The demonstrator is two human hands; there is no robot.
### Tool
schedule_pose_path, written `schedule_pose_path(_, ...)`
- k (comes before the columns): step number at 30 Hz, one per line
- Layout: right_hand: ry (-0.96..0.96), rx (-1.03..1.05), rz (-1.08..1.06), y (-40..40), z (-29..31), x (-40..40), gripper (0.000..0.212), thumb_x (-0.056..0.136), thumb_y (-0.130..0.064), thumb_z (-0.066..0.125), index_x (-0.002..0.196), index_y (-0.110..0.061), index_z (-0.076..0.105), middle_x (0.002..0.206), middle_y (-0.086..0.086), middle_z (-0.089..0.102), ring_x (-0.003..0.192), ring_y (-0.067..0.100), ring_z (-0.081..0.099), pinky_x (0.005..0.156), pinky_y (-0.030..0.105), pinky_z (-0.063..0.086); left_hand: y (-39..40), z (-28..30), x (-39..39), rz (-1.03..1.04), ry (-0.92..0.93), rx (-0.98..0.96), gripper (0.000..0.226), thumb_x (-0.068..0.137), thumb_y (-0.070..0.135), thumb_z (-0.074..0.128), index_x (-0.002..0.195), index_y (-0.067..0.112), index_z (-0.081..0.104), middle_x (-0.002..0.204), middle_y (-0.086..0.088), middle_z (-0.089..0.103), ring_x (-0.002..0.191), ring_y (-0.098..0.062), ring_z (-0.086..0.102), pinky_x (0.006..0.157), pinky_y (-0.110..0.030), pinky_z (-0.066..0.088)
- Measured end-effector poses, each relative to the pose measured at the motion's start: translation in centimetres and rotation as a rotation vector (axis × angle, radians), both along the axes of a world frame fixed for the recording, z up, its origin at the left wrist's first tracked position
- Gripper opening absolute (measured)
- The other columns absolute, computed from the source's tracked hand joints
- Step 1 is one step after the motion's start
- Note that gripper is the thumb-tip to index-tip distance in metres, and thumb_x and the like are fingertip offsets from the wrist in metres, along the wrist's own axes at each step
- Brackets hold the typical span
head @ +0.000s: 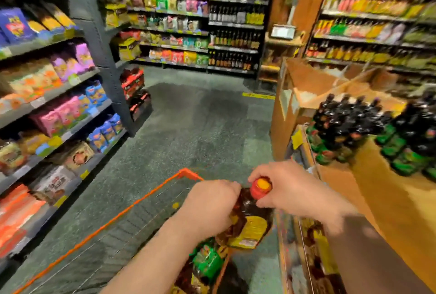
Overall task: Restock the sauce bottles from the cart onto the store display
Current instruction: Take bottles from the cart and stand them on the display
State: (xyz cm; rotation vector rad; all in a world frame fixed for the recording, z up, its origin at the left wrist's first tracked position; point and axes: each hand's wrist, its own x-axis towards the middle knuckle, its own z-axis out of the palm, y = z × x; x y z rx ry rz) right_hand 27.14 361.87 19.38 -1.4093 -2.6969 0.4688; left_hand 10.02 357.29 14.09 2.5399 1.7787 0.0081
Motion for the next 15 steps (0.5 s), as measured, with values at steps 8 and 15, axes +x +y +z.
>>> schedule_pose_path(8, 0.047, 0.086, -0.486, 0.0, 5.6, 17.9, 0.048, 0.069, -0.033, 0.084, 0.113, -0.036, 0.066, 0.110, -0.015, 0.065, 0.103, 0.006, 0.057, 0.083, 0.017, 0.039, 7.0, 5.4, 16.4, -0.314, -0.112, 0.106, 0.040, 0.082, 0.028, 0.052, 0.122, 0.025, 0.053, 0.111, -0.005, 0.062, 0.106, -0.032, 0.059, 0.082, -0.042, 0.052)
schedule_pose_path(15, 0.131, 0.123, -0.901, -4.1, 5.7, 31.9, 0.040, 0.083, -0.028, 0.074, 0.118, -0.033, 0.058, 0.095, -0.015, 0.058, 0.074, 0.004, 0.054, 0.074, 0.021, 0.044, 8.9, 6.8, 32.8, -0.663, -0.233, 0.157, 0.033, 0.087, 0.039, 0.055, 0.116, 0.026, 0.059, 0.105, -0.003, 0.064, 0.101, -0.029, 0.060, 0.077, -0.038, 0.050)
